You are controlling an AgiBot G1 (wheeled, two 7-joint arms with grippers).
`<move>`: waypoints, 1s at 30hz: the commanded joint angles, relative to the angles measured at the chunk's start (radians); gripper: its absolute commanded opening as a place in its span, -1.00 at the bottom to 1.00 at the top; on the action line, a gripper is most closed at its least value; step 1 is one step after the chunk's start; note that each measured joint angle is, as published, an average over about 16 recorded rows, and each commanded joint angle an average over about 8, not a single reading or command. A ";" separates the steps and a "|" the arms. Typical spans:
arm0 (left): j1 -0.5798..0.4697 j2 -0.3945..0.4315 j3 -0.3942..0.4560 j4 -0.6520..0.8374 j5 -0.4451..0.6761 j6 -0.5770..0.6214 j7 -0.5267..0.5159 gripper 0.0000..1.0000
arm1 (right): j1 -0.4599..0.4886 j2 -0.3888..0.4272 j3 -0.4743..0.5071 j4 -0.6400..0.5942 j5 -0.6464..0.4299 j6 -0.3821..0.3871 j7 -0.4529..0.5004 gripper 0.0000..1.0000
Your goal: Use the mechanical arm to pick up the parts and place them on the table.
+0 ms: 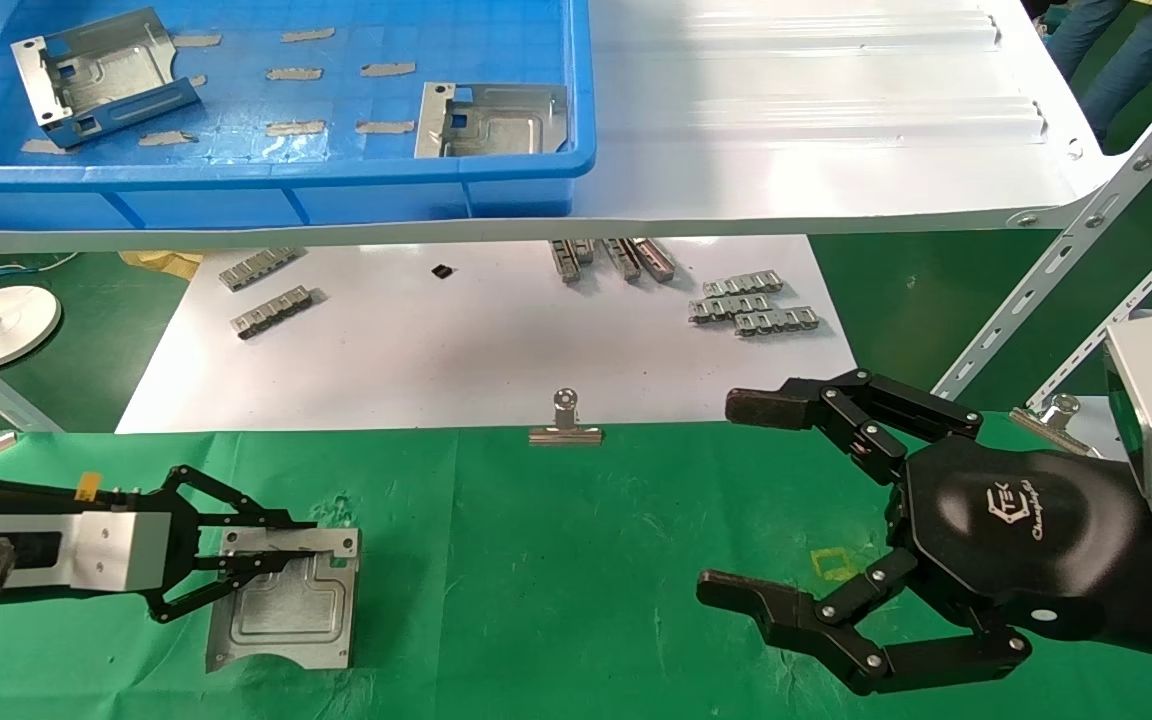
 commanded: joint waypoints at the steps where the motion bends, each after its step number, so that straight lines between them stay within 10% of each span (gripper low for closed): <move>1: -0.009 0.011 0.004 0.028 0.006 0.003 0.020 1.00 | 0.000 0.000 0.000 0.000 0.000 0.000 0.000 1.00; 20: 0.027 0.020 -0.012 0.072 -0.190 0.048 -0.318 1.00 | 0.000 0.000 0.000 0.000 0.000 0.000 0.000 1.00; 30: 0.039 0.021 -0.015 0.062 -0.203 0.047 -0.332 1.00 | 0.000 0.000 0.000 0.000 0.000 0.000 0.000 1.00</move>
